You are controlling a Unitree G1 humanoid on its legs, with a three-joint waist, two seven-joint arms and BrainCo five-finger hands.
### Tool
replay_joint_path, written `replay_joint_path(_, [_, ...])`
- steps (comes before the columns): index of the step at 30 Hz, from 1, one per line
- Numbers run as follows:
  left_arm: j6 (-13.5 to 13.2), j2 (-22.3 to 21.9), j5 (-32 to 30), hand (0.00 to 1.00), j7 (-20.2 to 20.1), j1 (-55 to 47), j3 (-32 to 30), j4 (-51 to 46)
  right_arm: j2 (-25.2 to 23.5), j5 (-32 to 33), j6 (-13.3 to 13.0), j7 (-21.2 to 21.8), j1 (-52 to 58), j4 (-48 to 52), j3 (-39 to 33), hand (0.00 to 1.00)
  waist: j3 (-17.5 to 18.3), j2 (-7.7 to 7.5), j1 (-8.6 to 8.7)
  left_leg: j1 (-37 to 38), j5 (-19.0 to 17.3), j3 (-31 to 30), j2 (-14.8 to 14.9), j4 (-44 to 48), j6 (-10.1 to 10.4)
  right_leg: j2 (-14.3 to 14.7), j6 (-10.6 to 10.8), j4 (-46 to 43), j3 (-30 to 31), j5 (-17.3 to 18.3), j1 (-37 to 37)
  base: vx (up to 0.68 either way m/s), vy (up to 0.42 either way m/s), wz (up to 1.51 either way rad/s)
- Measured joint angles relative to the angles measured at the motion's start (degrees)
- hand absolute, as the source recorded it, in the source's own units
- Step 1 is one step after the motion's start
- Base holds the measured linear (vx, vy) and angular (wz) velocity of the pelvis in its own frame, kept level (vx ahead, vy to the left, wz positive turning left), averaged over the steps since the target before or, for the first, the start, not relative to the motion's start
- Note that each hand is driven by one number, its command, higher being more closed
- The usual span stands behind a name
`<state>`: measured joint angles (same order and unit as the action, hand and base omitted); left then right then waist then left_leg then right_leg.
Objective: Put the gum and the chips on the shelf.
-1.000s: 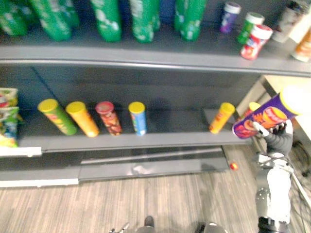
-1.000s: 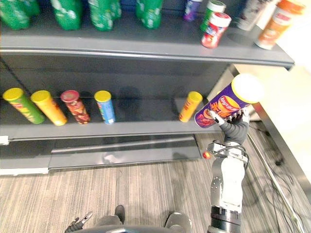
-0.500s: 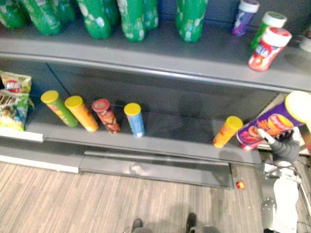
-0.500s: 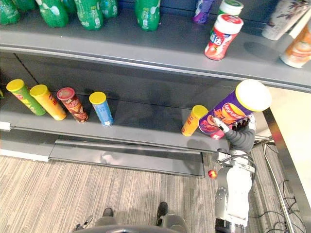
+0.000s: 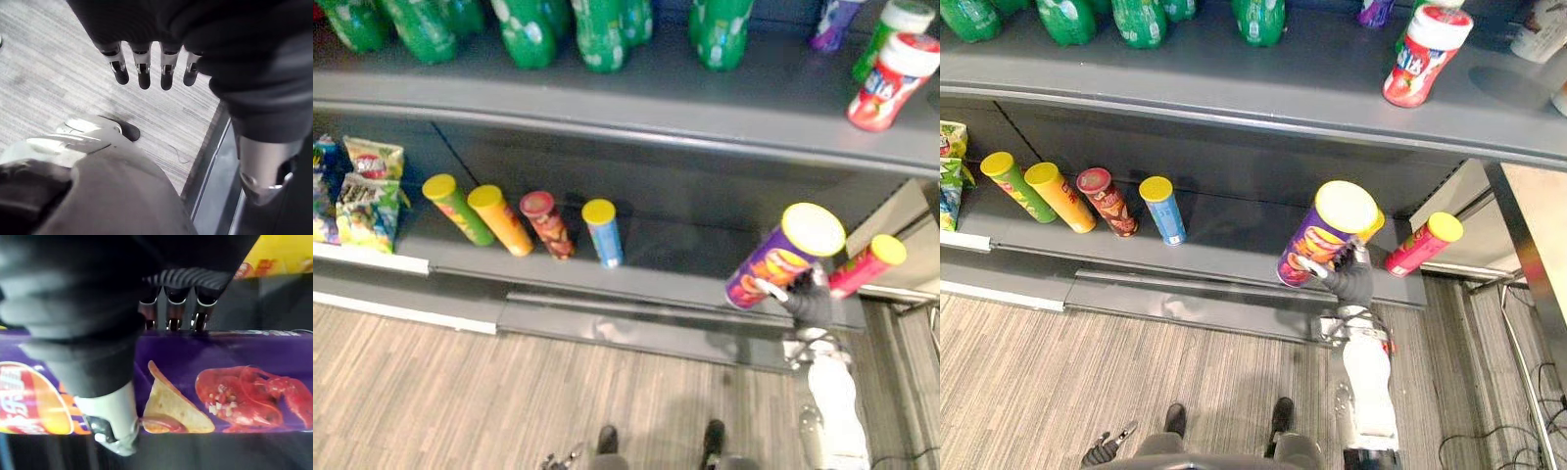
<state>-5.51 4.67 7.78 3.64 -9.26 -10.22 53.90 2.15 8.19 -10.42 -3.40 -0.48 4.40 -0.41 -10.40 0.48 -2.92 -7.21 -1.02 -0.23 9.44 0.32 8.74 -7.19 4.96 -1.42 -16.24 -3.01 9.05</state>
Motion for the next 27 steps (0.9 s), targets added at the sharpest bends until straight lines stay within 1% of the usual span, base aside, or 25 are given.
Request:
replay_joint_path(1, [-0.9,0.0,0.1,0.0,0.4,2.1,1.6,-2.0,0.0,-1.7,0.2,-1.6,-3.2,-2.8,0.1,1.0,-2.3,0.53,-0.65,-1.5,0.2,-0.9,-0.7,1.1,-0.3,-0.9,0.1,-1.5,-0.6,0.1,1.1,-0.13,0.048,0.34])
replay_joint_path(2, [-1.4,-0.1,0.3,0.0,0.6,3.0,2.2,-2.9,0.0,-2.1,0.4,-2.1,-4.6,-3.8,0.3,1.0,-3.1,0.79,-1.05,-2.0,0.3,-1.0,-0.9,1.5,-0.4,-1.3,0.1,-2.2,-0.6,0.1,1.9,-0.13,0.056,0.27])
replay_joint_path(3, [-1.8,-0.4,0.7,0.0,0.8,3.9,3.3,-4.6,0.1,-3.0,0.5,-3.1,-6.6,-5.2,1.0,1.0,-4.6,1.03,-1.88,-2.9,0.4,-1.3,-1.5,2.1,-0.5,-1.9,0.1,-3.0,-0.7,0.1,2.6,-0.13,0.049,0.24])
replay_joint_path(4, [-2.1,-1.0,1.0,0.0,1.0,5.0,4.8,-6.3,0.1,-4.0,0.6,-4.1,-8.9,-6.2,1.3,1.0,-6.4,1.47,-2.06,-3.7,0.8,-2.1,-2.1,2.6,-0.9,-2.5,0.2,-3.8,-1.1,0.2,3.1,-0.14,0.055,0.29])
replay_joint_path(5, [-2.4,-1.4,1.1,0.0,1.1,5.3,6.4,-8.1,-0.3,-4.9,0.6,-5.2,-11.2,-7.3,2.1,1.0,-7.6,1.56,-2.35,-4.5,1.2,-2.4,-2.7,2.9,-1.1,-3.2,0.2,-4.7,-1.5,0.2,3.9,-0.12,0.039,0.3])
replay_joint_path(8, [-2.8,-1.7,1.5,0.0,1.5,5.2,8.7,-10.4,-0.4,-6.4,0.6,-7.7,-16.2,-9.8,2.7,1.0,-9.0,1.68,-2.46,-6.4,2.0,-3.7,-3.8,2.8,-1.3,-4.4,0.3,-5.8,-2.5,0.2,5.5,-0.09,0.038,0.29])
replay_joint_path(10, [-2.9,-1.8,3.4,0.0,2.1,5.3,9.9,-11.6,-0.4,-7.5,0.7,-9.4,-19.7,-12.1,1.8,1.0,-10.2,1.96,-2.92,-6.9,2.5,-3.8,-4.0,2.8,-1.7,-4.9,0.6,-5.9,-2.8,-0.1,5.7,-0.06,0.016,0.17])
replay_joint_path(11, [-3.1,-1.8,3.4,0.0,2.4,5.5,10.3,-12.3,-0.4,-8.2,0.7,-10.7,-21.1,-12.7,0.8,1.0,-11.1,2.43,-3.66,-7.1,2.6,-3.8,-4.2,2.8,-1.8,-5.2,0.8,-5.9,-2.8,-0.2,5.8,-0.07,0.014,0.1])
replay_joint_path(12, [-3.3,-1.8,3.4,0.0,2.6,5.5,10.5,-13.1,-0.3,-8.3,0.7,-11.9,-22.4,-13.3,0.1,1.0,-11.6,2.77,-3.77,-7.7,2.6,-3.9,-4.4,2.8,-1.8,-5.4,0.9,-5.9,-3.0,-0.2,6.0,-0.08,0.027,0.15])
replay_joint_path(14, [-3.5,-1.8,3.4,0.0,2.8,5.5,11.4,-14.8,-0.1,-8.3,1.0,-14.4,-27.1,-16.6,-2.2,1.0,-12.7,3.49,-3.94,-9.0,4.0,-4.4,-4.8,1.9,-1.9,-5.9,1.1,-5.9,-3.8,-0.4,7.4,-0.04,0.017,0.18])
replay_joint_path(16, [-3.9,-1.8,3.5,0.0,2.8,5.6,12.1,-15.0,0.0,-8.3,1.3,-15.4,-29.0,-17.9,-3.9,1.0,-13.2,3.87,-4.03,-9.6,4.5,-5.0,-4.9,1.7,-2.1,-6.0,1.1,-5.9,-4.2,-0.4,7.8,0.0,-0.002,0.16])
replay_joint_path(17, [-3.9,-1.8,4.2,0.0,2.8,5.6,12.4,-15.5,0.1,-8.3,1.7,-16.6,-30.8,-19.2,-5.5,1.0,-14.0,4.05,-4.18,-9.8,4.9,-5.1,-4.9,1.7,-2.4,-6.1,1.1,-6.0,-4.5,-0.5,7.8,0.01,-0.006,0.16])
replay_joint_path(18, [-3.9,-1.8,5.2,0.0,2.9,5.6,12.8,-15.7,0.4,-8.4,1.8,-17.8,-32.0,-20.1,-6.9,1.0,-14.4,4.29,-4.87,-9.9,4.9,-5.3,-4.9,1.7,-2.3,-6.2,1.1,-6.5,-4.7,-0.5,8.0,0.02,-0.008,0.09])
replay_joint_path(20, [-4.0,-1.8,5.6,0.0,3.0,5.6,13.2,-16.0,1.4,-8.4,2.0,-19.8,-33.7,-21.5,-8.5,1.0,-14.5,4.53,-5.37,-10.5,5.0,-5.4,-4.9,1.8,-2.3,-6.4,1.1,-6.8,-4.9,-0.4,8.7,0.03,-0.01,0.07])
replay_joint_path(22, [-4.0,-1.8,5.6,0.0,3.4,6.0,13.4,-16.1,2.7,-10.2,2.2,-22.0,-37.6,-23.6,-10.8,1.0,-15.2,5.29,-5.25,-11.8,5.5,-6.3,-5.3,1.8,-2.3,-6.7,1.1,-7.2,-5.5,-0.4,9.7,0.02,-0.015,0.16])
replay_joint_path(25, [-4.0,-1.8,5.6,0.0,4.3,6.7,14.1,-15.9,4.5,-10.7,2.3,-24.9,-40.3,-26.0,-12.8,1.0,-16.1,6.29,-5.49,-12.1,5.7,-6.7,-5.8,1.8,-2.4,-7.4,0.9,-8.1,-5.8,-0.2,10.1,-0.02,-0.001,0.11])
replay_joint_path(26, [-4.5,-1.7,5.6,0.0,4.7,7.0,14.3,-15.9,4.9,-11.1,2.3,-26.3,-41.2,-26.1,-12.9,1.0,-16.2,6.4,-5.63,-12.8,5.9,-6.8,-6.0,1.8,-2.5,-7.6,0.9,-8.7,-5.9,-0.1,11.0,-0.04,0.003,0.06])
replay_joint_path(27, [-4.6,-1.7,5.6,0.0,4.9,7.1,14.3,-15.9,4.9,-11.7,2.3,-26.6,-41.6,-26.2,-13.1,1.0,-16.2,6.4,-5.59,-13.3,6.0,-6.8,-6.0,1.8,-2.5,-7.7,0.9,-8.8,-5.9,-0.1,11.5,-0.05,-0.002,0.05])
